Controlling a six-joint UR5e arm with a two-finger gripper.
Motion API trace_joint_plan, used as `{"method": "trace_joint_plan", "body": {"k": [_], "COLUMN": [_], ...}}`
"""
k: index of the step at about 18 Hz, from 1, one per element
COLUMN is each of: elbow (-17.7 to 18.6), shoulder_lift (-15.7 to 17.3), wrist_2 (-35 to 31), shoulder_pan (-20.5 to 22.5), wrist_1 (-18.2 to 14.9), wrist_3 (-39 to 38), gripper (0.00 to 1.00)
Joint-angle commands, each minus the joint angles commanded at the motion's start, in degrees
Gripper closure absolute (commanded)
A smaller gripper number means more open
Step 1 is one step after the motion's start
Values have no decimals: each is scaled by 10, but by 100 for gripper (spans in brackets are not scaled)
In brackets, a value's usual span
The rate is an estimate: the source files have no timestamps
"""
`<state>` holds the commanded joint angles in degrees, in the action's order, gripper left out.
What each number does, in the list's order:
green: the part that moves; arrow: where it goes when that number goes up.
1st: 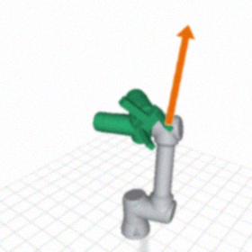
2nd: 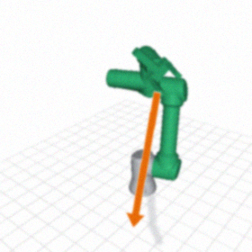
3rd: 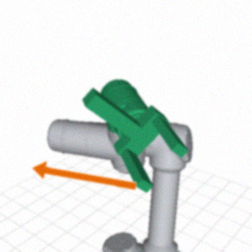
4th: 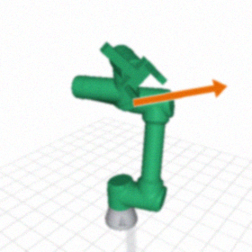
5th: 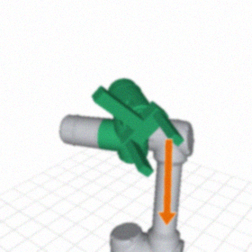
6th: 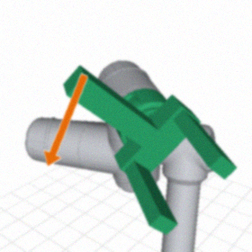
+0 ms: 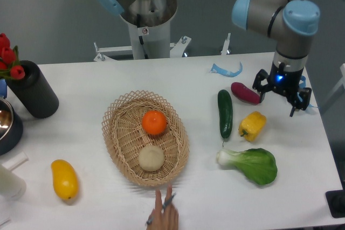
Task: Pick up the yellow pepper from the table
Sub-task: 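Lower the gripper down onto the yellow bell pepper, then close the gripper on the yellow pepper and lift it up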
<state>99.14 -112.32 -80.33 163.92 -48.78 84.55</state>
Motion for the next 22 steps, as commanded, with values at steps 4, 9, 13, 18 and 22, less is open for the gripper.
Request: {"method": "trace_joint_plan", "body": {"k": [4, 9, 13, 18, 22], "elbow": [14, 16, 15, 10, 16], "shoulder_lift": [-10, -25, -30, -38, -44], "wrist_2": [-1, -3, -3, -3, -3], "shoulder_pan": [-2, -8, -8, -9, -15], "wrist_1": [2, 4, 5, 7, 18], "wrist_3": [0, 5, 11, 14, 17], "gripper": [0, 0, 0, 0, 0]}}
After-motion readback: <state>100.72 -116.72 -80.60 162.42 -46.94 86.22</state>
